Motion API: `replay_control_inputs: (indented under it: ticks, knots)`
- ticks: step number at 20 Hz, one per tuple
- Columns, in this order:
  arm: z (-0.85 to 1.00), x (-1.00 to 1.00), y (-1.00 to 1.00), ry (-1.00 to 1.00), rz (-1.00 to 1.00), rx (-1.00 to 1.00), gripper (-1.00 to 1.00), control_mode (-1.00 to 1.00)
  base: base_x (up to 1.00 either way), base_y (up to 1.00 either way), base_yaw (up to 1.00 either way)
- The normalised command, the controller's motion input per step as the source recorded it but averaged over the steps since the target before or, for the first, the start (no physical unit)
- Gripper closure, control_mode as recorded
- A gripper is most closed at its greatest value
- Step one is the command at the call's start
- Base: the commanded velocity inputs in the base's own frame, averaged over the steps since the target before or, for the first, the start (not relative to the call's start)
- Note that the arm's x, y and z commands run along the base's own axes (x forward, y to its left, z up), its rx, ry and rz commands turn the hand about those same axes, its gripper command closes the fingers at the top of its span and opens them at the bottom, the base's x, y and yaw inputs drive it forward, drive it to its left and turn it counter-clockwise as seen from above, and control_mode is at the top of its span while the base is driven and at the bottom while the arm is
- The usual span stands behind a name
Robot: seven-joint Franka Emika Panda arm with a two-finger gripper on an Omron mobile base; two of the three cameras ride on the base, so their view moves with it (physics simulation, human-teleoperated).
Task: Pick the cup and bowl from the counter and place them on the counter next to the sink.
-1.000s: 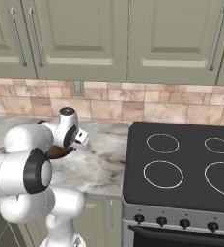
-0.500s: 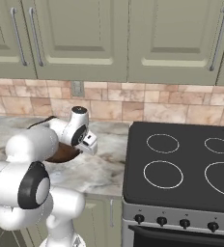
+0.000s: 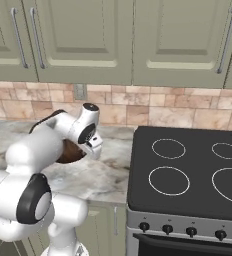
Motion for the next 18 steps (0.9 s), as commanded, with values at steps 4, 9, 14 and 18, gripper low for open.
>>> replay_control_inputs:
  ticks: [4,9,14,18]
  knots:
    - [0.16,-0.25,0.00,0.02,-0.12,0.11,1.00,-1.00,0.00,0.00,0.00]
    - [0.00,-0.29,0.00,0.01,-0.07,0.05,1.00,-1.00,0.00,0.00,0.00]
    - [0.12,-0.37,-0.02,-0.01,0.01,0.02,1.00,-1.00,0.00,0.00,0.00]
    - [0.47,-0.38,-0.08,-0.07,0.06,0.00,1.00,-1.00,0.00,0.00,0.00]
